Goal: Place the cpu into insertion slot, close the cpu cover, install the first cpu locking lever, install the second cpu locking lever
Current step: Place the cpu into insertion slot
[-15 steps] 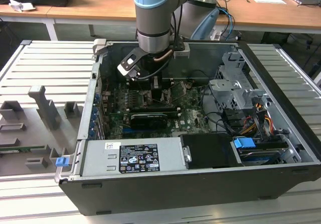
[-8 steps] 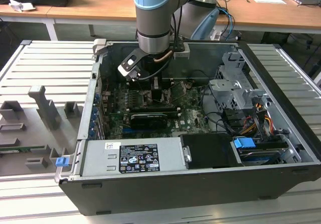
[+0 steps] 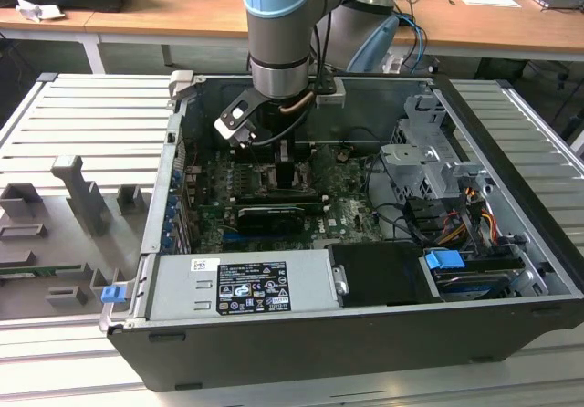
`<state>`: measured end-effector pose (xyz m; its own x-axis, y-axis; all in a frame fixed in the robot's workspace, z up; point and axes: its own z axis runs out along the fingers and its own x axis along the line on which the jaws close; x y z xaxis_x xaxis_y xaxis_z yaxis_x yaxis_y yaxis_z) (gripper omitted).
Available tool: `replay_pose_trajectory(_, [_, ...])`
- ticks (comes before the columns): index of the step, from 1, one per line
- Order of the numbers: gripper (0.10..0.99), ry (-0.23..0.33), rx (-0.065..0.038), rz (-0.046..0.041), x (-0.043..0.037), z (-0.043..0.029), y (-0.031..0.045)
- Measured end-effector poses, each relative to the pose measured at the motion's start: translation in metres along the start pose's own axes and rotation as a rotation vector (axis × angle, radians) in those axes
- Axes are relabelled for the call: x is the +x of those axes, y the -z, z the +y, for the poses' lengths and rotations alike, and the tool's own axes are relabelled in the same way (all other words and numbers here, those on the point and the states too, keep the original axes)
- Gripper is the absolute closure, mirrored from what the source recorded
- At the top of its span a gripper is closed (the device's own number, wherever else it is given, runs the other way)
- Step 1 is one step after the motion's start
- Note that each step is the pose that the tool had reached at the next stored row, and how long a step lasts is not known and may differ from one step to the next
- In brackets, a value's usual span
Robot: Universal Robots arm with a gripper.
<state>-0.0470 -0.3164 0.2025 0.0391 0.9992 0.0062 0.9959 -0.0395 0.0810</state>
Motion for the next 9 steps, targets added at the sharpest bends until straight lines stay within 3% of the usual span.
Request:
replay_pose_trajectory(6, [0.482, -0.001, 0.000, 0.0001, 0.0001, 0.0006, 0.0069])
replay_pose_trajectory(8, [0.565, -0.001, 0.001, -0.0003, 0.0001, 0.0009, 0.0076])
replay_pose_trajectory(9, [0.565, -0.001, 0.003, -0.0005, 0.0001, 0.0015, 0.0082])
